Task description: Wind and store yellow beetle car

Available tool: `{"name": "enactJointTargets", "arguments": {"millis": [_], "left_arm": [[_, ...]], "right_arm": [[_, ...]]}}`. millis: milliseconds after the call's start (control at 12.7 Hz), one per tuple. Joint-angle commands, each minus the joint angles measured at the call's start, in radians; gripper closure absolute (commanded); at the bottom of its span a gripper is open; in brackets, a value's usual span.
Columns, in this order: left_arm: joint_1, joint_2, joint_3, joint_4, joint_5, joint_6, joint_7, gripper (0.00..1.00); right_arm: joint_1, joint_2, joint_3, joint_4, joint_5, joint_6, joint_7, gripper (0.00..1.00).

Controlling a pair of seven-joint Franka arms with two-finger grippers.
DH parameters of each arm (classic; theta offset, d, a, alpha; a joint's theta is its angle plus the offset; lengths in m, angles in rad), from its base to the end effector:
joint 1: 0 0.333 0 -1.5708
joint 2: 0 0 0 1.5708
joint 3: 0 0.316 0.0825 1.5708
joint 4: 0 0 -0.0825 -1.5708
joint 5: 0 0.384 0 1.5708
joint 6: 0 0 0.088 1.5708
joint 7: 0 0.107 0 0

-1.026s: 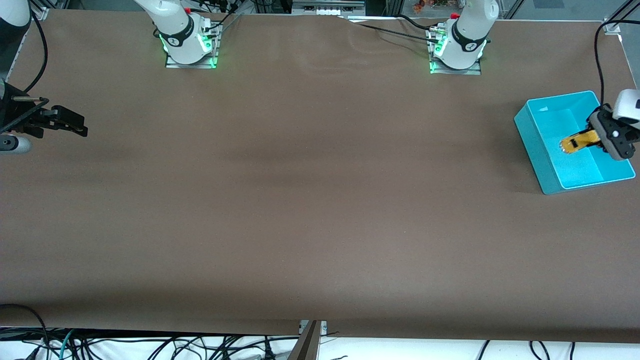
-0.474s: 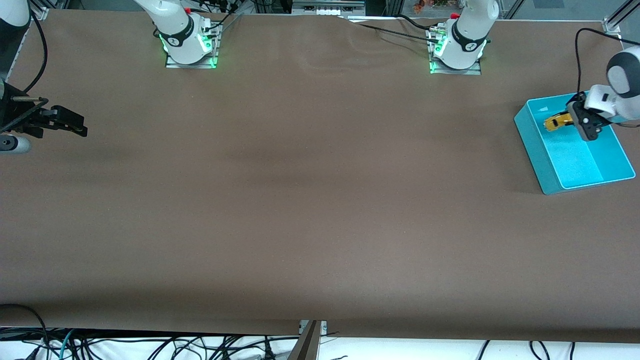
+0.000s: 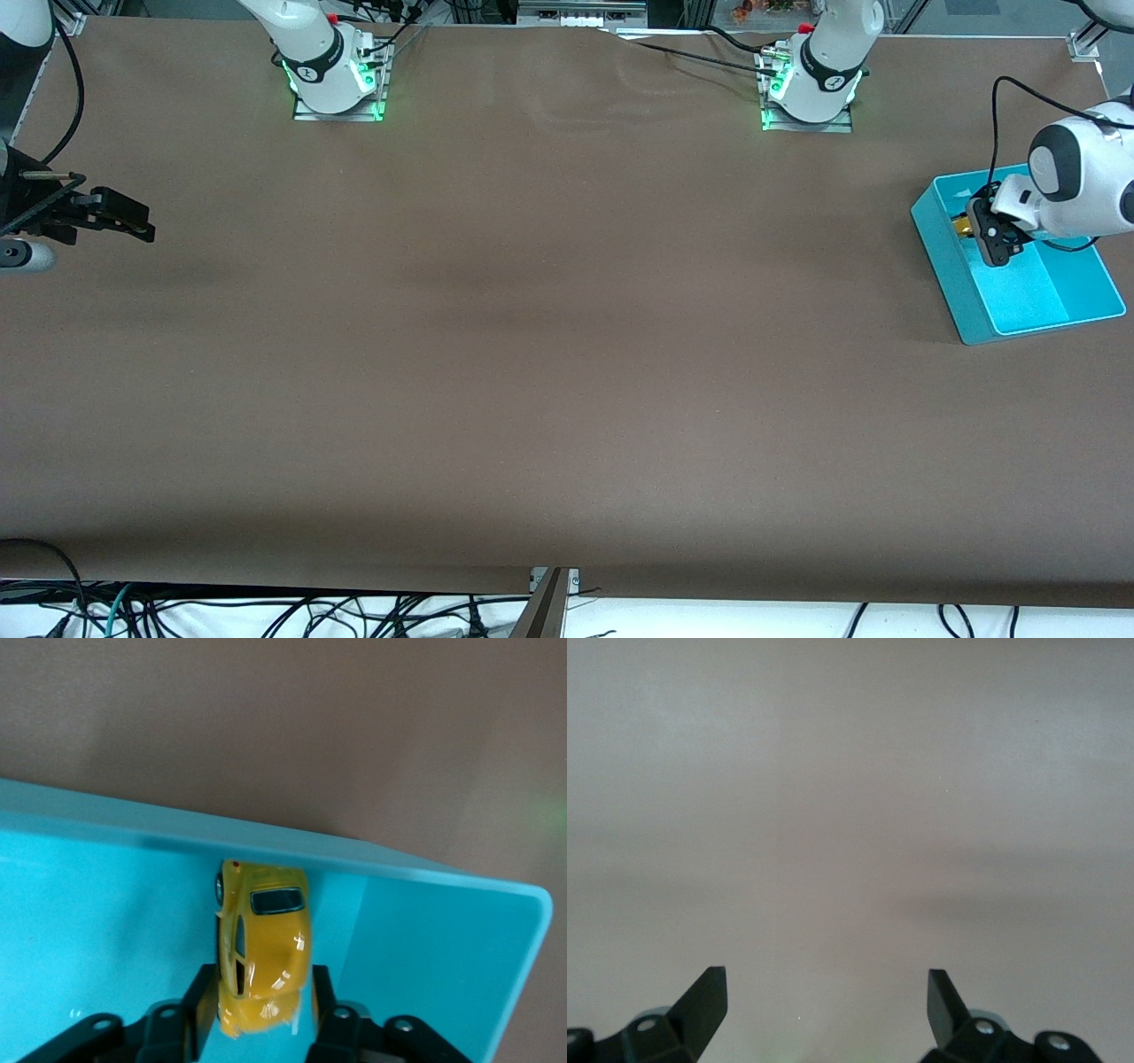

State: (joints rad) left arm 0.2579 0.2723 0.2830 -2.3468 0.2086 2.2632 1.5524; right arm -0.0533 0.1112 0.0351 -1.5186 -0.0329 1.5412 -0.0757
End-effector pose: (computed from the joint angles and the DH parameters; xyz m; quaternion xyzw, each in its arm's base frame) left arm 0.4014 0.2538 0.1986 0.8164 -0.5408 -0.1778 0.0974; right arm 0.5832 -0.0153 0.5833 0.9985 0.0289 -0.0449 0.0124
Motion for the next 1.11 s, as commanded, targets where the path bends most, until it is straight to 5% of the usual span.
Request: {"name": "enactJointTargets", "arguments": {"millis": [0,474,789,1026], "left_arm": [[-0.032,0.004,0.004,0.012,0.015,-0.005,0.000,0.00],[-0.074,-0.282,0.002,0.027,0.014,-0.178,-0.011,0.00],[-0.162,-0.436,-0.002,0.061,-0.037,-0.278,-0.272,0.01],[-0.238,-0.441,-0.044,0.167,-0.153,-0.402,-0.577,0.01]], "right_arm": [[-0.003,-0.010,0.000,-0.008,0.018,-0.001,0.011,0.00],[-0.003,-0.007,0.000,-0.008,0.018,-0.001,0.013,0.00],[-0.003,-0.002,0.000,-0.008,0.018,-0.001,0.010,0.00],[-0.005,-0.002,0.000,-0.008,0.018,-0.001,0.010,0.00]]}}
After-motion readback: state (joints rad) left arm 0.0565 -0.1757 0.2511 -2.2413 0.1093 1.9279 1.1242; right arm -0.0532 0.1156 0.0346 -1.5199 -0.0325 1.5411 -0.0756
